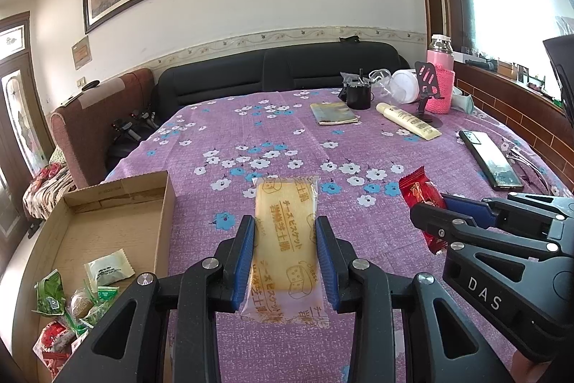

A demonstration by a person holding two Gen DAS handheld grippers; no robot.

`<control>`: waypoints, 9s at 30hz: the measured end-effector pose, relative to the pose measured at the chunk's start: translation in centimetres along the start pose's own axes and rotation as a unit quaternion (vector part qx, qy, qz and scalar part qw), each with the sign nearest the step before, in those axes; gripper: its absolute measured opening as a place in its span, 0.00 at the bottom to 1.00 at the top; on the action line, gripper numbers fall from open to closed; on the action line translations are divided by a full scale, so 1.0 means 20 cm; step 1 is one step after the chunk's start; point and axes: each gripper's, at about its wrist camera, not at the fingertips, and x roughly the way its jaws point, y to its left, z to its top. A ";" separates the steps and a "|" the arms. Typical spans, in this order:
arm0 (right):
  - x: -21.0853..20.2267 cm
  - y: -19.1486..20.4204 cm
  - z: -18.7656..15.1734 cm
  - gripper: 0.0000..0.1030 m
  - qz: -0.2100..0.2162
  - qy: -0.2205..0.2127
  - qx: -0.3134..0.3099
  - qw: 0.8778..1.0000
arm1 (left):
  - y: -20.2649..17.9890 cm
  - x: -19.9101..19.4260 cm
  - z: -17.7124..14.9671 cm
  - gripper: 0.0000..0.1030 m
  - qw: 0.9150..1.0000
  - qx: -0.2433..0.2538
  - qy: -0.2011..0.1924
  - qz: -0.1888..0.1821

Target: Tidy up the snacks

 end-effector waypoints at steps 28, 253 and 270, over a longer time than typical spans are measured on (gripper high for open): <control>0.00 -0.06 0.00 0.16 -0.018 0.000 0.029 0.999 | 0.01 -0.04 0.02 0.34 1.000 -0.008 -0.018 0.000; -0.36 0.74 -0.30 0.82 0.058 -0.060 -0.099 0.992 | 0.81 -0.42 -0.32 0.99 0.963 -0.134 0.020 0.231; -0.36 0.73 -0.30 0.82 0.052 -0.063 -0.095 0.992 | 0.82 -0.41 -0.32 0.99 0.964 -0.134 0.023 0.228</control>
